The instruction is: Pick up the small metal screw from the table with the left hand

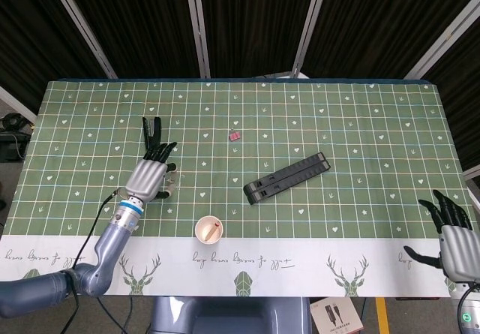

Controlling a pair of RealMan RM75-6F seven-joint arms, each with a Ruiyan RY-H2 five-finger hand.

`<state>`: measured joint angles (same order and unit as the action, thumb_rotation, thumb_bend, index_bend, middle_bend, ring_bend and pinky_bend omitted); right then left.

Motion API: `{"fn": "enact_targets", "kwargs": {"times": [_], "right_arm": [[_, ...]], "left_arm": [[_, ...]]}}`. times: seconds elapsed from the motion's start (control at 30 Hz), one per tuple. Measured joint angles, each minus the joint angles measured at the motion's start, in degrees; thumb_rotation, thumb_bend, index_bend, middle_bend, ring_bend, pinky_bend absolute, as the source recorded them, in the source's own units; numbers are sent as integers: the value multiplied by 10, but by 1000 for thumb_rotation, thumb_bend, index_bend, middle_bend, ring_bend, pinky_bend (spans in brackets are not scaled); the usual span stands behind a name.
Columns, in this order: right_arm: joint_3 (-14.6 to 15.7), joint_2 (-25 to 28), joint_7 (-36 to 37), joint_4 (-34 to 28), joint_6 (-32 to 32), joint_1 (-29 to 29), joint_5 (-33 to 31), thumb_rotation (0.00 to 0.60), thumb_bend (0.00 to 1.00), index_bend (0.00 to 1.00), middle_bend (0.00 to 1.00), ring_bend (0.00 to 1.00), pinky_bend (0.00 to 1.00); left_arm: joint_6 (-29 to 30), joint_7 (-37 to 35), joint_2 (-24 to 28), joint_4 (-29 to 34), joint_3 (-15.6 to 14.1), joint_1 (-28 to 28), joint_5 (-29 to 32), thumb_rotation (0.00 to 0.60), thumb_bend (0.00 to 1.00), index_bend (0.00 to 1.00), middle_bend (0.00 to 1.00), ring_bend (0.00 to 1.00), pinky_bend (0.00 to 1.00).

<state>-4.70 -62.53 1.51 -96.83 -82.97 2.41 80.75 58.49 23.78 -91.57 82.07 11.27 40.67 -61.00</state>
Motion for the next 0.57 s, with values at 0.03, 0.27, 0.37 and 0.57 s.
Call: {"fn": "enact_targets", "kwargs": {"times": [0.03,0.27,0.37,0.57], "right_arm": [[0,0,-1,0,1,0,0,600,46,178,0,0,86],[0,0,0,0,0,0,-1,600,46,178,0,0,86],[1,0,0,0,0,0,0,600,46,178,0,0,86],[1,1,1,0,-1,-1,1,600,45,178,0,0,86]], "left_arm": [[0,0,-2,-1,1,1,0,600,421,624,0,0,0],[0,-2,-7,1,4,4,8,600,420,626,0,0,0],[0,0,-10,3,2,5,9,600,421,626,0,0,0],[3,3,-18,5,0,7,10,600,419,627,0,0,0]]}}
